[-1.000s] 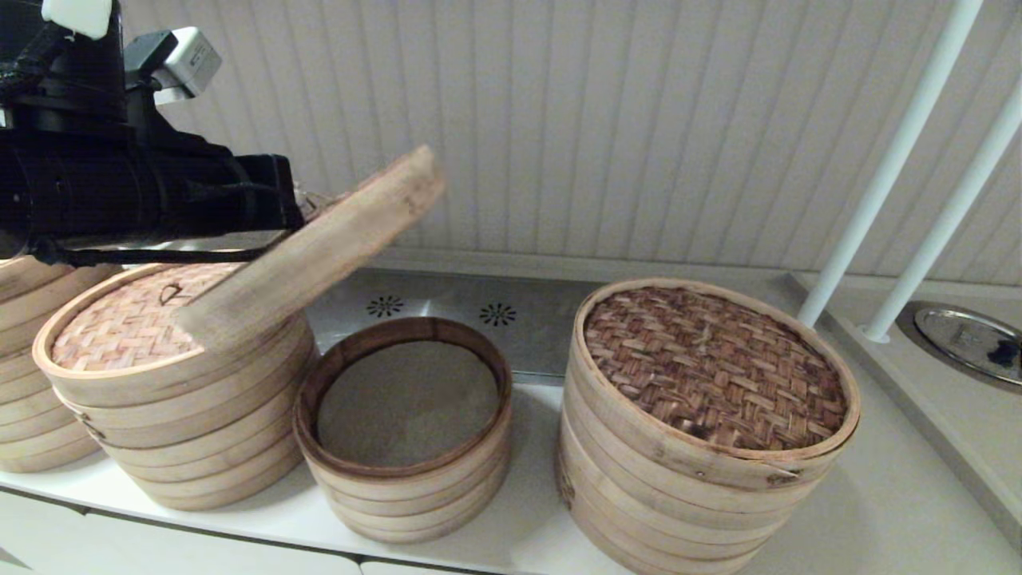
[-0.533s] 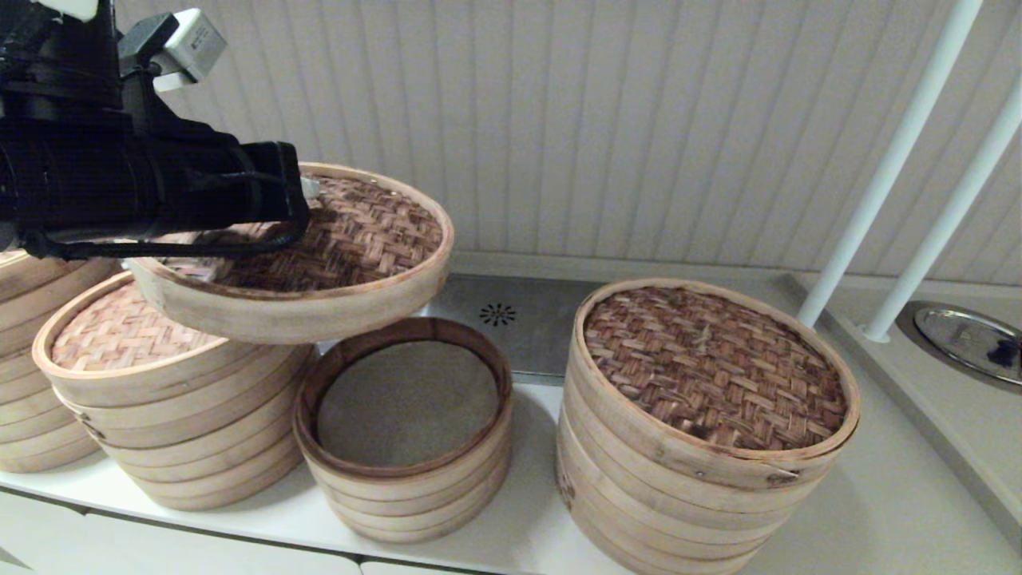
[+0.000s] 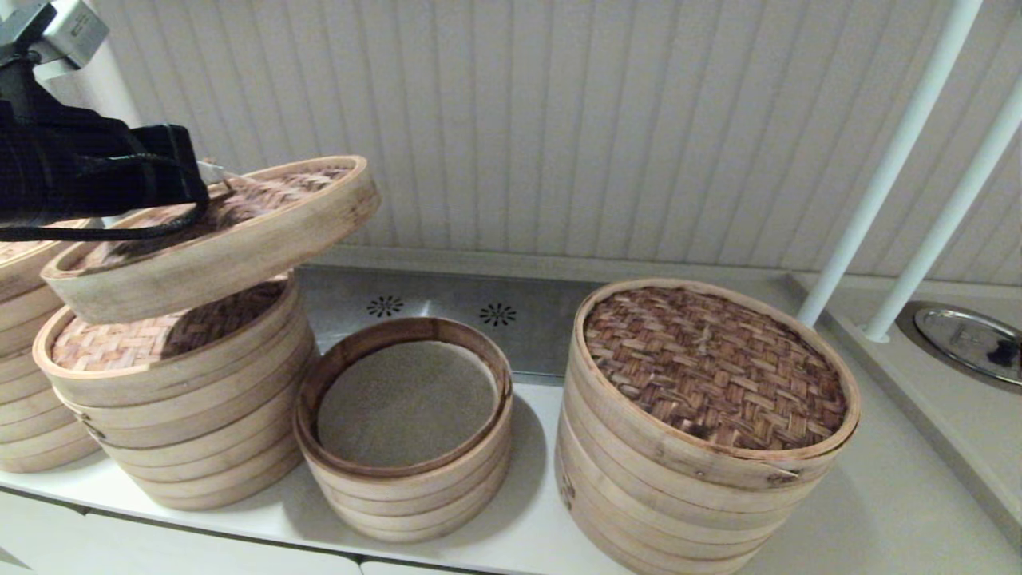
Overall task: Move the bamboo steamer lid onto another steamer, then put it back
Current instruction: Put the steamer
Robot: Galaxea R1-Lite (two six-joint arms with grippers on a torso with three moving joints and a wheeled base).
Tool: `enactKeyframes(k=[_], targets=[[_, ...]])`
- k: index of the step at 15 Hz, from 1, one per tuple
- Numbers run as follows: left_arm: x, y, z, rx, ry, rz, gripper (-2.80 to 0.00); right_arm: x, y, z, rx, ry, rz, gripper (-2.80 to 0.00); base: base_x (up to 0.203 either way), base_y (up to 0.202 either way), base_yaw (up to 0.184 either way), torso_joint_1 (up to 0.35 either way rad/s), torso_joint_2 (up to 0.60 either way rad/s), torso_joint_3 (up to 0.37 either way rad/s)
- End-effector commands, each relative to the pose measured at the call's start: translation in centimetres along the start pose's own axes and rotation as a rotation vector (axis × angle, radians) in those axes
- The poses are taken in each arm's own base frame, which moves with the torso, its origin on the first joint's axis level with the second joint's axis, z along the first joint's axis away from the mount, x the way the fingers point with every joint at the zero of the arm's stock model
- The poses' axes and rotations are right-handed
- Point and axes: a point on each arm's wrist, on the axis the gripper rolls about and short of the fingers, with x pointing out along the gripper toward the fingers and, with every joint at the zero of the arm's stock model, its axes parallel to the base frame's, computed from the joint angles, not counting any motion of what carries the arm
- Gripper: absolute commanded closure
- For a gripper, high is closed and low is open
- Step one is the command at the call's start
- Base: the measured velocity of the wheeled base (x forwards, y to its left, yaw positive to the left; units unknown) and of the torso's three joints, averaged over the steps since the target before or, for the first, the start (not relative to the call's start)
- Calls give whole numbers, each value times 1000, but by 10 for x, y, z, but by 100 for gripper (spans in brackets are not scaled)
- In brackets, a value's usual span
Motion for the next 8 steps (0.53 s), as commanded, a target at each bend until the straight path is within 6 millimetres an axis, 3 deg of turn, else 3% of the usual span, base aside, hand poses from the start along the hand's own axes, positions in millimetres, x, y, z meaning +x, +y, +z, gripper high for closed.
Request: enactKeyframes(k=[1,8], targets=[[-6,15,3,-4,-17,38,0,0,0,-1,0,2,0,0,0,0,0,0,0,0],[-7,50,-6,2,10,115,0,0,0,-1,0,2,0,0,0,0,0,0,0,0]])
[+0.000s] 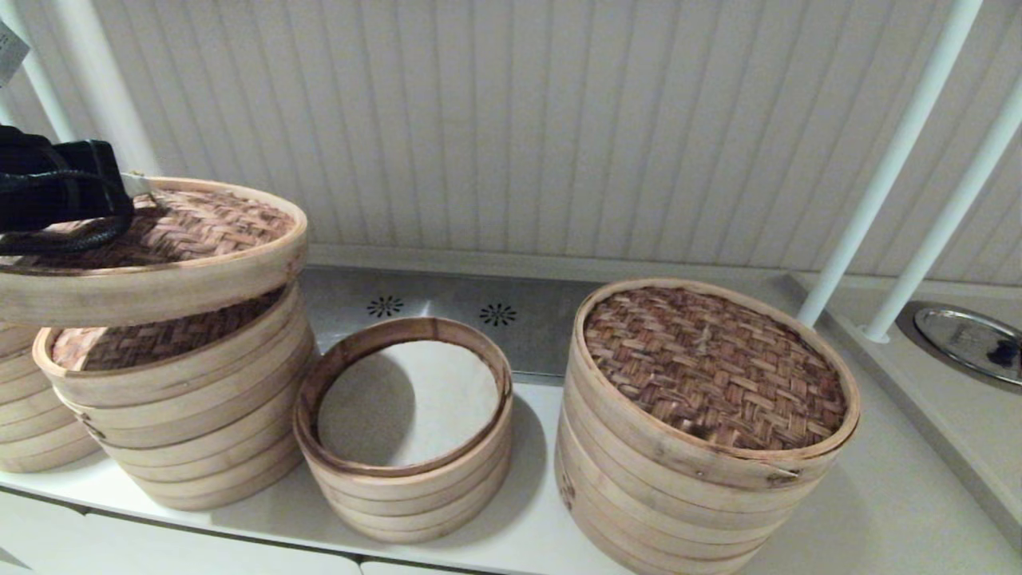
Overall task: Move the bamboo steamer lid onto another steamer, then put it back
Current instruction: Put the steamer
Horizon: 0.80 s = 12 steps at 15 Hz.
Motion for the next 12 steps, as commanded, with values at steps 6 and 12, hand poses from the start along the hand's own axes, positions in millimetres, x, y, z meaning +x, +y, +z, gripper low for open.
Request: enactKeyframes(k=[6,12], targets=[[20,35,-17,-35,11,45,0,0,0,-1,0,2,0,0,0,0,0,0,0,0],[30,56,-26,-55,18,58,0,0,0,-1,0,2,0,0,0,0,0,0,0,0]])
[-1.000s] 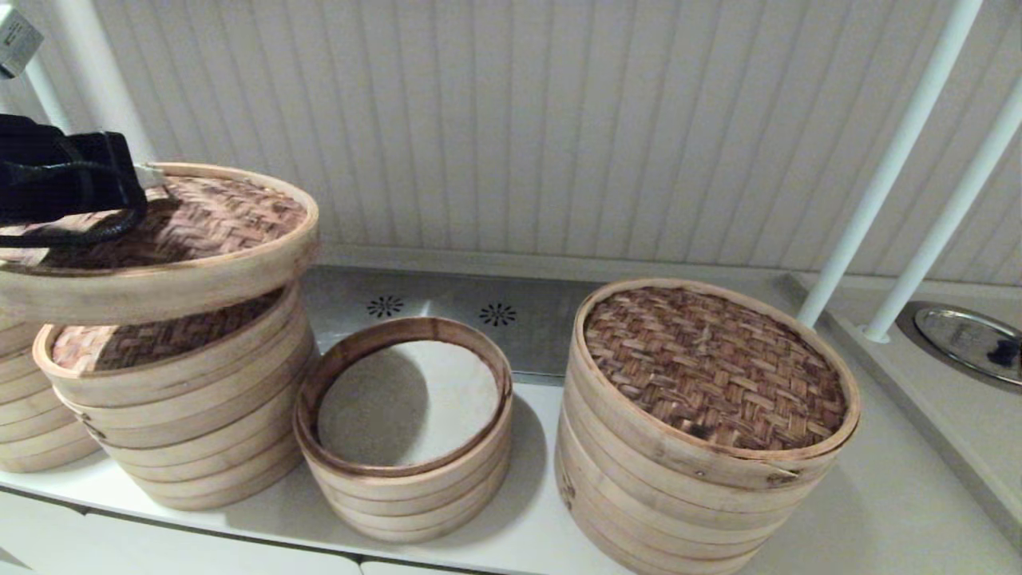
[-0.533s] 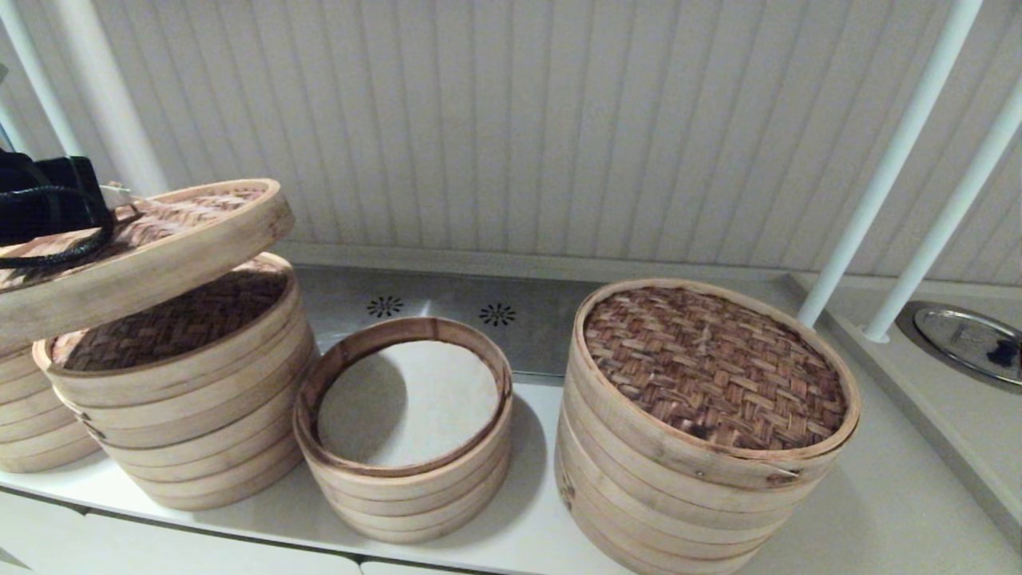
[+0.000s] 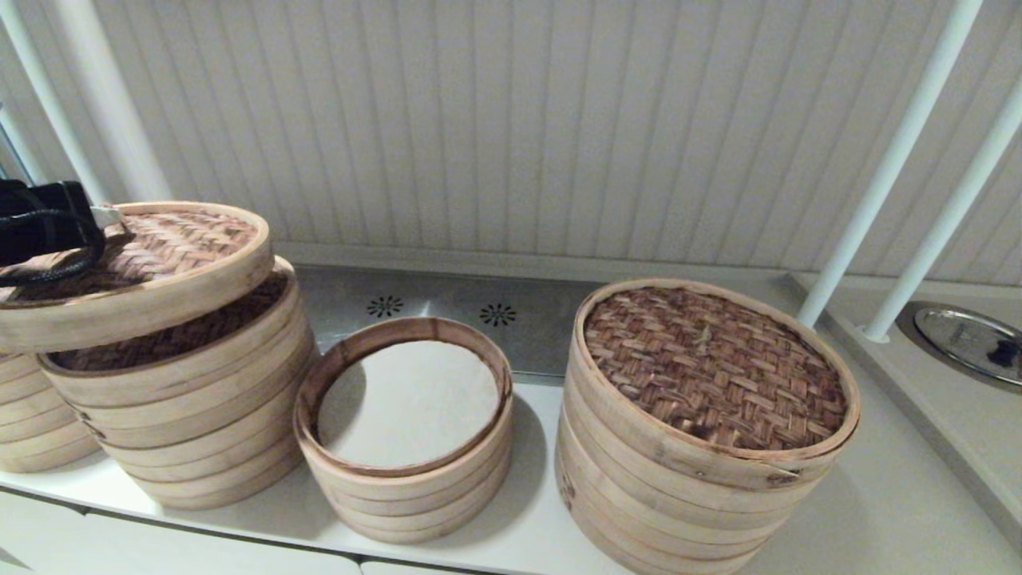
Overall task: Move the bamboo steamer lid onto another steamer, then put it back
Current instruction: Put the steamer
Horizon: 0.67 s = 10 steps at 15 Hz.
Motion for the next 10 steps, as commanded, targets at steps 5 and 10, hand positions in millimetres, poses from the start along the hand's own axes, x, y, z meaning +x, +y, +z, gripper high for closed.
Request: enactKeyframes(k=[5,10], targets=[[17,7,-7,-14,38,11,0,0,0,-1,0,2,0,0,0,0,0,0,0,0],[28,9,-12,-20,53,12,0,0,0,-1,0,2,0,0,0,0,0,0,0,0]])
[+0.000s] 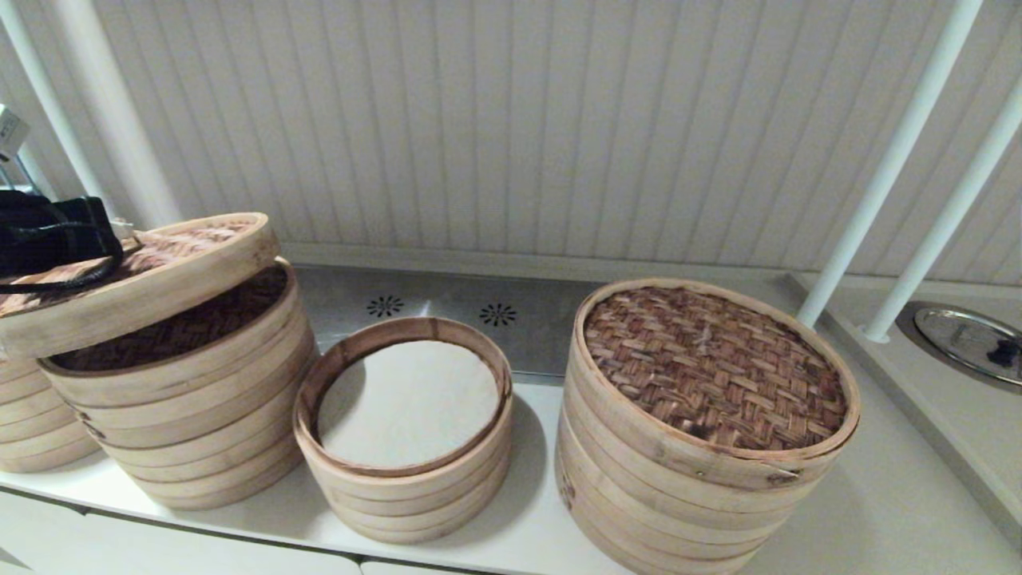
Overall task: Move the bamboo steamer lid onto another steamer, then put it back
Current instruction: Put the steamer
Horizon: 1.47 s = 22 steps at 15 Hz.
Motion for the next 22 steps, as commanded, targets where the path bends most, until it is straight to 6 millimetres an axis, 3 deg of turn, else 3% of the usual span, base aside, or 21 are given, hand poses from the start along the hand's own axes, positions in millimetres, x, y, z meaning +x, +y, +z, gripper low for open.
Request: enactKeyframes(k=[1,12,22], targets=[[8,2,-4,-4,18,1,0,0,0,-1,0,2,0,0,0,0,0,0,0,0],[37,8,-16,-5,25,0,0,0,0,-1,0,2,0,0,0,0,0,0,0,0],[37,0,-24,1,34,-29,0,0,0,-1,0,2,0,0,0,0,0,0,0,0]])
